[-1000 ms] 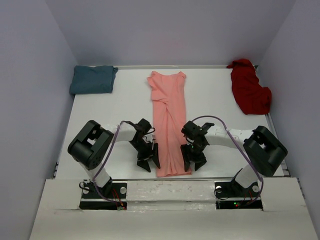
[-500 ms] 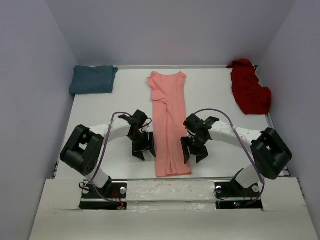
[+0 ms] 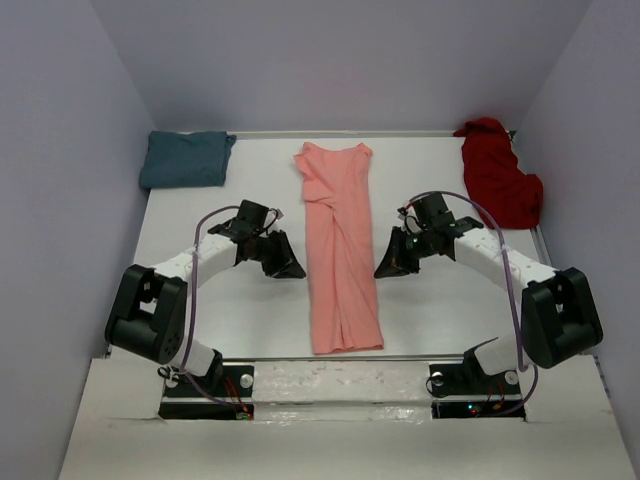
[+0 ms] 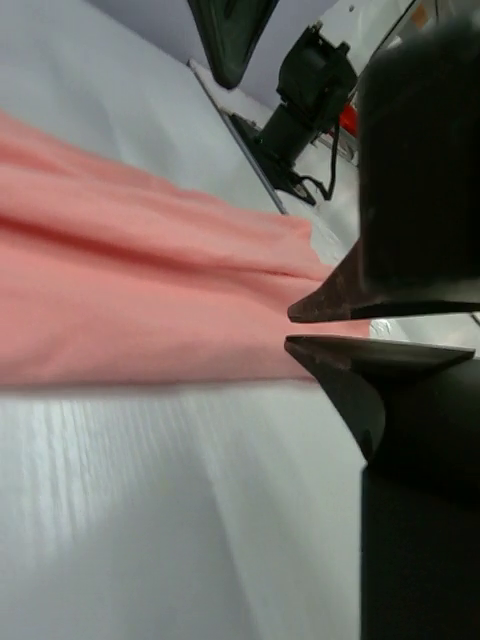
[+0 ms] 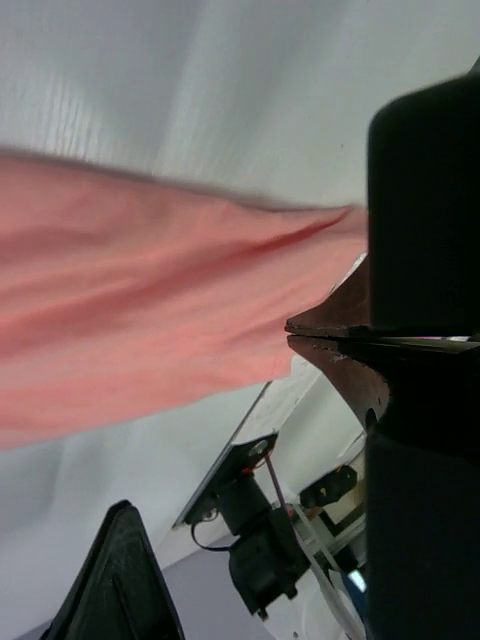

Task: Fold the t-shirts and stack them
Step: Fold the tshirt

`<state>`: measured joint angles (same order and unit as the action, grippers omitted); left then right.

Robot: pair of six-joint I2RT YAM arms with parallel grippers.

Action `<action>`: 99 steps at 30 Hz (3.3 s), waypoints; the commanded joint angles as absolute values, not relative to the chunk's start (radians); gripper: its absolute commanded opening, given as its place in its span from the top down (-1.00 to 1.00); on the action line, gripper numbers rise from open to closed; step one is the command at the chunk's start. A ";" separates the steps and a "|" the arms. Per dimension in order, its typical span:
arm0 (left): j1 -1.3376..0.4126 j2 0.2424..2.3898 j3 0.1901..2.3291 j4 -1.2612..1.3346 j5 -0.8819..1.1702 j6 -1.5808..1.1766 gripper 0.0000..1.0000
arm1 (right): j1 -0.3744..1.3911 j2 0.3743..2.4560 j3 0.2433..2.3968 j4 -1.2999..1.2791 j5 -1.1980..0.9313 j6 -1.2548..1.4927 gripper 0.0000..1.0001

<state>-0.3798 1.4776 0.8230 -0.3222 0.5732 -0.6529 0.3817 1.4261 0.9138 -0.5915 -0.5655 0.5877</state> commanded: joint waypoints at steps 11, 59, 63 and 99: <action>-0.379 1.497 0.747 -0.103 0.658 -0.686 -0.39 | 0.331 1.545 0.864 -0.331 -0.733 0.629 -0.34; -0.419 1.759 0.747 -0.081 0.597 -0.618 0.22 | 0.295 1.724 0.767 -0.216 -0.598 0.620 0.32; -0.419 1.763 0.744 -0.101 0.588 -0.607 0.48 | 0.295 1.730 0.767 -0.219 -0.595 0.620 0.79; -0.376 1.942 0.798 -0.195 0.532 -0.535 0.69 | 0.258 1.795 0.822 -0.313 -0.512 0.545 1.00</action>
